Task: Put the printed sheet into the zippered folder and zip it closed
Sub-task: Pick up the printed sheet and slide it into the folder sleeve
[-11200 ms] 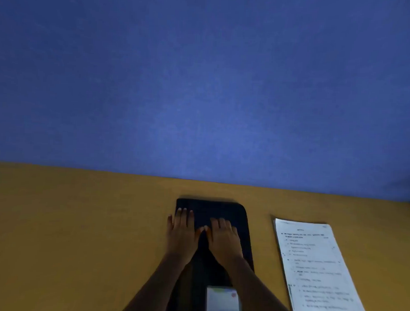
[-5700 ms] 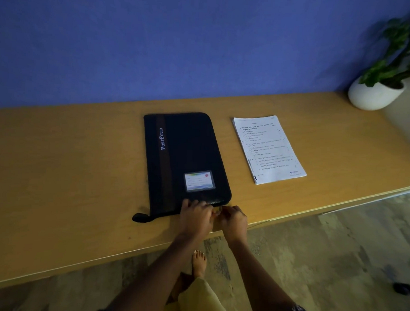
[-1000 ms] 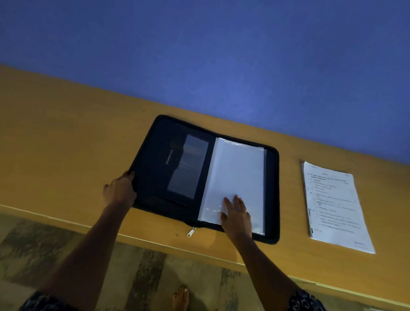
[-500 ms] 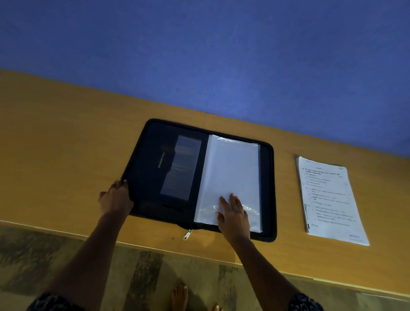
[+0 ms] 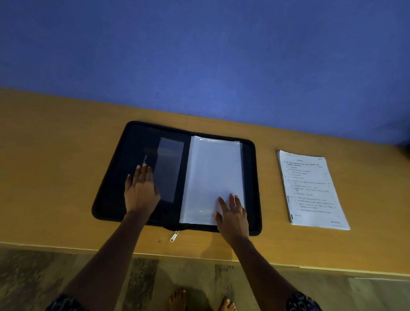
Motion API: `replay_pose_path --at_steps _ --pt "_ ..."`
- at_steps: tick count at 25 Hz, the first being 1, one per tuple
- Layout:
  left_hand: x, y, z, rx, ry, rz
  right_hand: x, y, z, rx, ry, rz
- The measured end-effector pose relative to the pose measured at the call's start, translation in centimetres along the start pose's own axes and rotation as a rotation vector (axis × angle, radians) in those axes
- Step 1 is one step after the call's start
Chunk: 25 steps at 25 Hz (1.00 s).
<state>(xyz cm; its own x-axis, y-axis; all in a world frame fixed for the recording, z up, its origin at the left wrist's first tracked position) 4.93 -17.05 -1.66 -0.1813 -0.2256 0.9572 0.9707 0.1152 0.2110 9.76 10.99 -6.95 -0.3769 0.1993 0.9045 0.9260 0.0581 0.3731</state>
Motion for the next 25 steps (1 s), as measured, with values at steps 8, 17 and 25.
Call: replay_pose_path --at_steps 8,17,25 --pt "-3.6 0.6 15.3 -0.194 -0.024 -0.057 3.8 1.7 11.4 -0.099 -0.043 0.031" --pt "-8.3 1.5 31.5 -0.296 -0.007 -0.109 7.0 1.6 27.1 -0.231 -0.082 0.021" --pt "-12.7 0.6 42.6 -0.028 0.405 -0.265 9.2 1.7 40.9 -0.528 -0.353 0.067"
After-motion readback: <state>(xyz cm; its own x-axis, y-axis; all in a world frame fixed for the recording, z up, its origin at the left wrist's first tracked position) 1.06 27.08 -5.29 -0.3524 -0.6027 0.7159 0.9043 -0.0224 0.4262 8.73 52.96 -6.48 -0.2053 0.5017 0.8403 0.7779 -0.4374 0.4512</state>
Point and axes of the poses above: each hand's wrist, its own y-axis away from the middle knuckle, its own x-axis out of the back of the hand, z = x × y, the point moved 10 cm from there along -y, towards the middle knuckle, and after that the axes turned 10 degrees about -z, right-handed, at the moved point
